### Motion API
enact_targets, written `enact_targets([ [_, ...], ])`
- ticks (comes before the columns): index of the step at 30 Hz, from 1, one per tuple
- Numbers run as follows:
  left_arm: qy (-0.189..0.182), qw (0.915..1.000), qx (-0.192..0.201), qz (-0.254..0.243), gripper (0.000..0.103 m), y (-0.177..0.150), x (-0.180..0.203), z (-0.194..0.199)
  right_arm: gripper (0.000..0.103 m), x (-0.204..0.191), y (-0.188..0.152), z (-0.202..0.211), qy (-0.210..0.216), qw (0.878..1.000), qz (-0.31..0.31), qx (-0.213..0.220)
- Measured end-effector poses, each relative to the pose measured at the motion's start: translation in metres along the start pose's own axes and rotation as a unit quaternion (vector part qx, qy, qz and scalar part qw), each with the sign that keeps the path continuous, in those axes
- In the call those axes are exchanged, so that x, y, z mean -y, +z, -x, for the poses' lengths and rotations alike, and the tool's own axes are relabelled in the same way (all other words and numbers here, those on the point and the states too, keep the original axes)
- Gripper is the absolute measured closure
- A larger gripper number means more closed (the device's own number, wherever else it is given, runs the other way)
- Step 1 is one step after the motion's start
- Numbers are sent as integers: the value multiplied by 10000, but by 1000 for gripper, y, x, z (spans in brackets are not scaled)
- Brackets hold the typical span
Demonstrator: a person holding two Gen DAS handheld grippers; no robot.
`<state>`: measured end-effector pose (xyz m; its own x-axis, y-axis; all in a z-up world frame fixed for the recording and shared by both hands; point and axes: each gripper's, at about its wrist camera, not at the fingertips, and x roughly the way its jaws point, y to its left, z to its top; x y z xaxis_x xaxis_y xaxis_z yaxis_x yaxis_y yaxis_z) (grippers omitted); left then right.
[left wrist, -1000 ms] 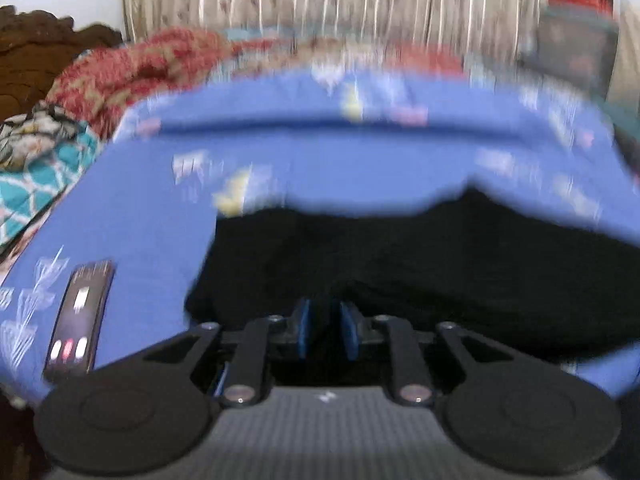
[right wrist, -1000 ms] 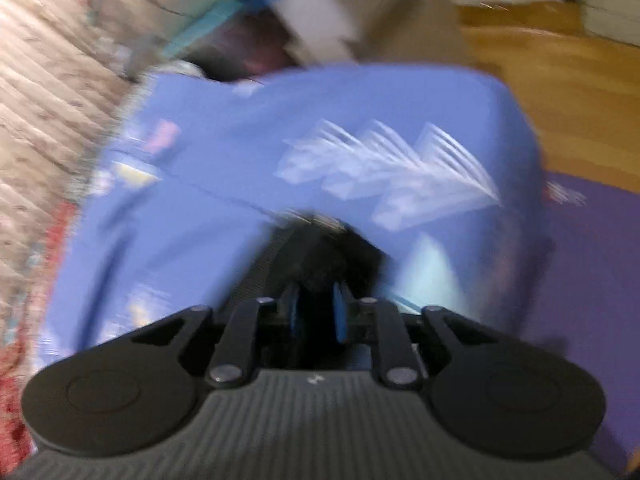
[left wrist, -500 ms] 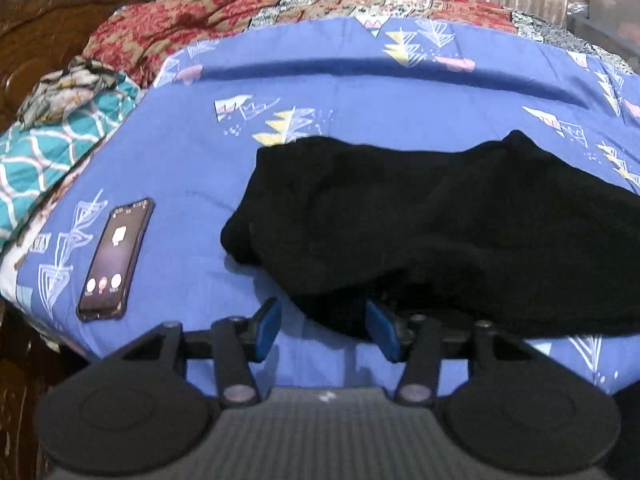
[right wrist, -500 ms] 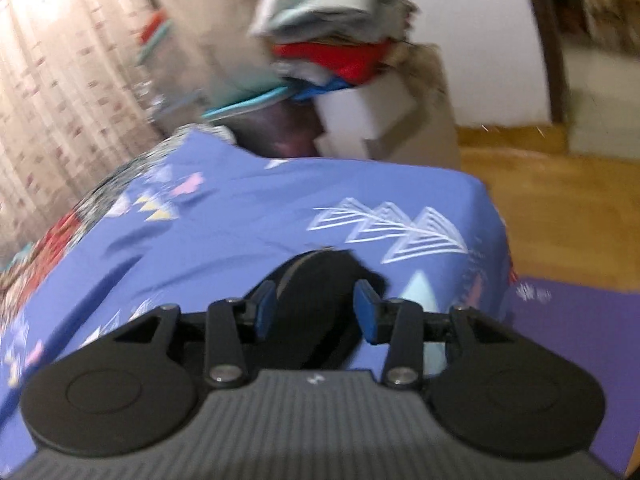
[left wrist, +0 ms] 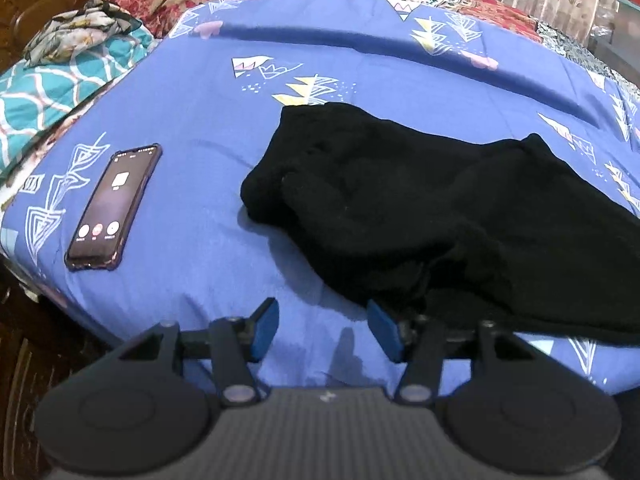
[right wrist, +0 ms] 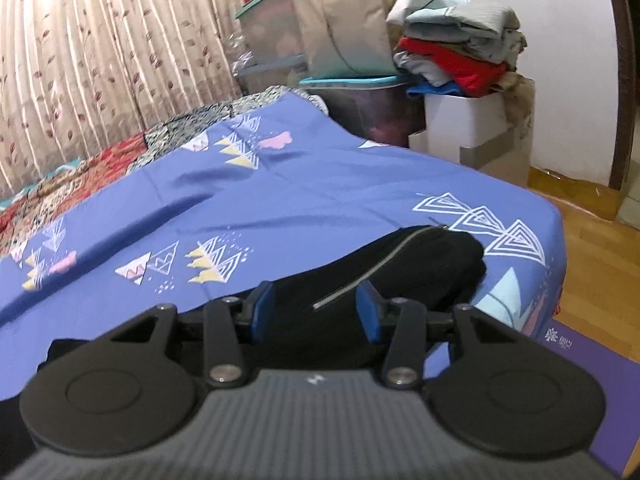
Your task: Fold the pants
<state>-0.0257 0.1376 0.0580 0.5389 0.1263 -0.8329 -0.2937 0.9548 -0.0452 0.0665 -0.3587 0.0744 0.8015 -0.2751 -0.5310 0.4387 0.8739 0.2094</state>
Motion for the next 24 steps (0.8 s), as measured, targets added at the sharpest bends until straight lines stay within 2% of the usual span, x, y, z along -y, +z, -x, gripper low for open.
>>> enact_targets([
  [10, -39, 9999, 1, 130, 53, 0, -9, -1, 54, -28, -16, 6, -54, 10000, 65, -3],
  [13, -283, 9990, 31, 331, 53, 2, -22, 4, 54, -28, -16, 6, -73, 10000, 64, -22],
  [15, -580, 9953, 100, 765, 53, 10, -48, 8, 54, -25, -16, 8, -77, 10000, 53, -5],
  [19, -1333, 9751, 72, 1772, 52, 33, -100, 7, 54, -22, -21, 13, -113, 9999, 16, 27],
  [21, -1501, 9698, 85, 1919, 50, 45, -107, 3, 54, -21, -25, 11, -117, 9999, -38, -55],
  [23, -1512, 9697, 58, 1917, 42, 56, -106, -7, 54, -21, -30, 9, -87, 9998, -92, -170],
  [24, -1455, 9708, 4, 1907, 41, 61, -104, -14, 54, -22, -32, 9, -59, 9997, -80, -207],
])
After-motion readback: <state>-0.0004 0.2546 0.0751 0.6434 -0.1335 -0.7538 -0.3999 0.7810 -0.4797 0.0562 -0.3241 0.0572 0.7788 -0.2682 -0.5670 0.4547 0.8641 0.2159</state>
